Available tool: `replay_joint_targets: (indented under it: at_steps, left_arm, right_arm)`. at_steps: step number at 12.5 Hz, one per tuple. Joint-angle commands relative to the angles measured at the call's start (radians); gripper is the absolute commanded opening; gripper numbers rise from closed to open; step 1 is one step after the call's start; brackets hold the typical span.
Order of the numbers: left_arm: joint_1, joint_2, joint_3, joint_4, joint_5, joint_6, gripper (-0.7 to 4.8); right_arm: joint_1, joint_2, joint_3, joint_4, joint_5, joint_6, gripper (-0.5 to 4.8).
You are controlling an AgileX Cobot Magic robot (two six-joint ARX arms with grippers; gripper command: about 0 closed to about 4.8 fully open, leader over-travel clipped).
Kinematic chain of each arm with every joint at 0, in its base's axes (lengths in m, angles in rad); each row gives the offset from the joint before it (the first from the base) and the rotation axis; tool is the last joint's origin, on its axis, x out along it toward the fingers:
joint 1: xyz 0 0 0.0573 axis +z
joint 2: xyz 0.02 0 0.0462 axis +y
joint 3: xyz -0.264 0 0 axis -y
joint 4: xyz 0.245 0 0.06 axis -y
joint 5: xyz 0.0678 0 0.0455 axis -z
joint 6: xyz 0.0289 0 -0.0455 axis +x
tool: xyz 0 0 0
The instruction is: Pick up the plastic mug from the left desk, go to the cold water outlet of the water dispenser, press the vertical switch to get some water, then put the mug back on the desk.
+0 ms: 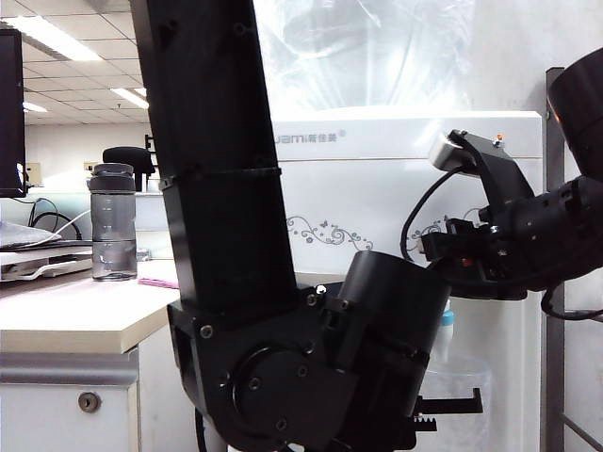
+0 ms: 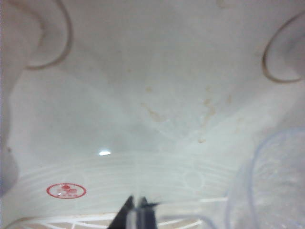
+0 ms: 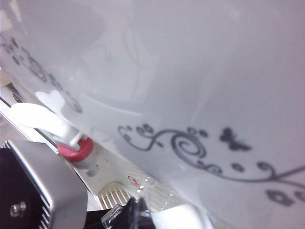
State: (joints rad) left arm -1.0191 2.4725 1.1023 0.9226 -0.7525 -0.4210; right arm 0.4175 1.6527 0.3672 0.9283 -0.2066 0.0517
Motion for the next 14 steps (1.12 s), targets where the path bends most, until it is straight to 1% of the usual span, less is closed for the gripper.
replay_joint_targets:
  at_steps: [1,4,9,14]
  left_arm:
    - [-0.005,-0.003,0.004,0.014,-0.003,-0.006,0.03]
    - [-0.005,-0.003,0.004,0.014,-0.003,-0.006,0.03]
    - [-0.005,-0.003,0.004,0.014,-0.003,-0.006,0.03]
    - [-0.005,-0.003,0.004,0.006,-0.003,-0.006,0.03]
  right_arm:
    - [0.002,0.0,0.001,-0.002,-0.021,-0.005,-0.01]
    - [0.002,-0.001,0.001,0.012,-0.056,-0.007,-0.01]
    - [0.0,-0.014,0.001,-0.017,-0.058,-0.002,-0.01]
    - [0.0,-0.014,-0.001,-0.042,-0.049,0.032,-0.01]
